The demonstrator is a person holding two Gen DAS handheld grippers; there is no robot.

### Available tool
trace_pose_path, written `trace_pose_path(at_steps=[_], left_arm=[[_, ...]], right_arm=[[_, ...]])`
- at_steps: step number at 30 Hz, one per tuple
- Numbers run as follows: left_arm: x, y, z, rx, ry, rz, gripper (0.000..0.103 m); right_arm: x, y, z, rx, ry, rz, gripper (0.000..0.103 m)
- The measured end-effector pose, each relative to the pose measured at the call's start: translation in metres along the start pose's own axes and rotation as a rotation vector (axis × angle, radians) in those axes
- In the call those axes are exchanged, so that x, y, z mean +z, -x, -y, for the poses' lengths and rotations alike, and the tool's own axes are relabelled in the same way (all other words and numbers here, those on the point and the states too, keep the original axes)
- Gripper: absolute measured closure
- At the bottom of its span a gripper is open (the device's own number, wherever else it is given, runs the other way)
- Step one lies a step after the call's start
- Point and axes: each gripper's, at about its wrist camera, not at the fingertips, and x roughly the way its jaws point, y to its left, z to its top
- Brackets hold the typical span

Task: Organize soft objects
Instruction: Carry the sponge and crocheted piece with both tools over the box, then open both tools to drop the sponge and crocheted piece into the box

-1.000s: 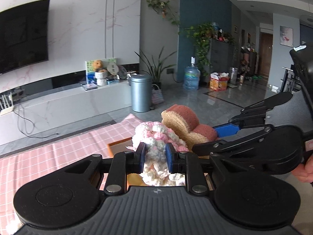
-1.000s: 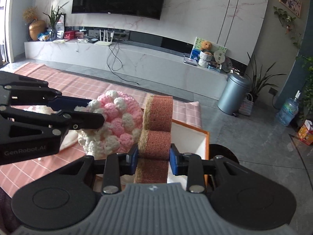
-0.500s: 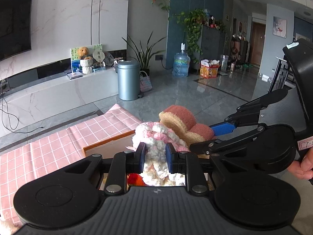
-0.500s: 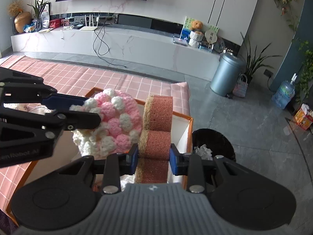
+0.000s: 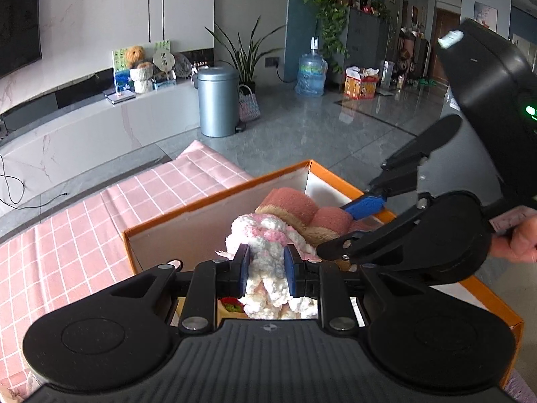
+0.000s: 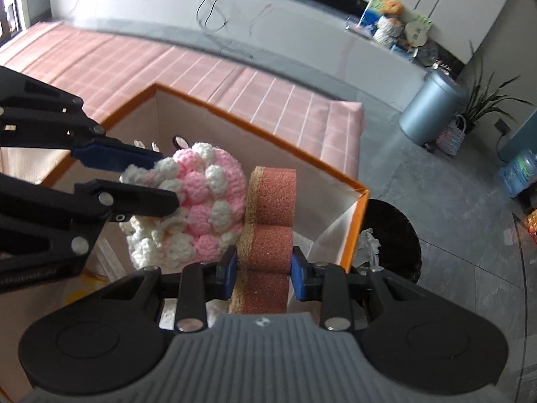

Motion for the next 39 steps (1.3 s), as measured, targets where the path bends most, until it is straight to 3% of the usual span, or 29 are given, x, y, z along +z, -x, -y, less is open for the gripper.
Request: trace_pose_path(at_steps=[14,16,20,23,27,30,39], left_arm=[[-0.005,-0.015,-0.003,-0.031,0.017,-0.045,0.081],[-0.006,-0.016,-0.002,-0.034,0.016,-0.057,0.081],[-0.006,-0.015,-0.004,-0.030,0.016,-0.083,0.082],[-0.008,-0.004,-0.010,-0.057,0.049,-0.081,0.089],[-0.012,0.016,-0.016,-0.091,0.103,-0.074,0.090],[-0.018,0.024,-0.014,-0.095,0.105,-0.103,0.100],[-0.031,0.013,0.006,-0.009,-0.026,-0.173,0.099]], right_arm=[[0.000,-0.033,-0.012,-0.040,0.019,-0.064,0.070],[-0.001,-0.028,-0.010,-0.036,0.010,-0.052,0.069],[-0.005,-0.015,-0.009,-0.039,0.010,-0.020,0.055],[-0.009,-0.002,-0.010,-0.051,0.011,0.016,0.045],[-0.016,0.017,-0.010,-0.055,-0.025,0.068,0.044],[-0.024,0.030,-0.015,-0.042,-0.065,0.101,0.044],[-0.041,0.038,-0.031,-0.009,-0.095,0.120,0.044]])
